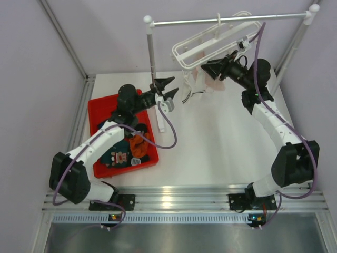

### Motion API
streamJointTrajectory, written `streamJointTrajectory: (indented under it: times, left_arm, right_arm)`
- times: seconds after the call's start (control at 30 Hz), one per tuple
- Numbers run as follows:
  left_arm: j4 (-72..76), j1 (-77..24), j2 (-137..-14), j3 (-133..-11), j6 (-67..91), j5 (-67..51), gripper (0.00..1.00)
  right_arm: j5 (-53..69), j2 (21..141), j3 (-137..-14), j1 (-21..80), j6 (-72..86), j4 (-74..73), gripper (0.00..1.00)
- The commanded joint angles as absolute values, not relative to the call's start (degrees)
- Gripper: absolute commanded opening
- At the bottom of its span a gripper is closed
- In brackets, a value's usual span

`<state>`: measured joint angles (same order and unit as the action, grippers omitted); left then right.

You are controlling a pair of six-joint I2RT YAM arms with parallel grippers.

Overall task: Clip the socks to the hanger
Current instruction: Clamp the sock onto the hanger, then rotate the hanger at the clothesline.

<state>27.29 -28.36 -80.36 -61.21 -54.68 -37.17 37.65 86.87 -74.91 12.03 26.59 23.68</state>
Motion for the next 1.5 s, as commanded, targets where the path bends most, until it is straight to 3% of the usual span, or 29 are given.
streamJointTrajectory:
  times: [0.0, 0.3, 0.43, 0.77, 0.9, 1.13, 1.27, 1.47]
  left_arm:
    - [25.41, -28.56, -76.20, -60.64, -43.02, -33.94, 0.53]
    - [20.92, -24.88, -83.56, -70.90, -20.07, -24.96, 0.53]
    - [18.55, -24.17, -89.02, -78.03, -18.28, -22.33, 0.52]
    - [23.11, -24.43, -94.39, -83.50, -16.96, -37.52, 0.44]
    - [23.90, -27.24, -93.96, -82.36, -19.24, -39.37, 0.42]
    - [24.35, -32.25, -93.51, -81.12, -21.27, -41.48, 0.42]
    - [24.43, -34.71, -94.66, -83.05, -19.78, -41.92, 0.42]
    - [23.47, -35.95, -90.90, -83.76, -8.30, -39.21, 0.50]
  right_arm:
    - [37.97, 82.97, -74.36, 9.07, 27.33, 24.17, 0.49]
    - [37.88, 83.76, -75.23, 4.49, 24.70, 20.92, 0.49]
    - [37.53, 84.02, -75.67, 3.78, 24.52, 20.21, 0.49]
    - [36.12, 86.31, -78.13, 3.16, 23.64, 18.99, 0.51]
    - [36.21, 86.14, -78.49, 2.20, 23.82, 18.72, 0.57]
    - [38.23, 82.10, -78.14, 0.44, 24.44, 15.82, 0.80]
    - [38.50, 77.97, -77.61, 0.44, 22.86, 13.72, 0.83]
    - [37.19, 75.24, -80.42, 2.27, 15.57, 3.19, 0.81]
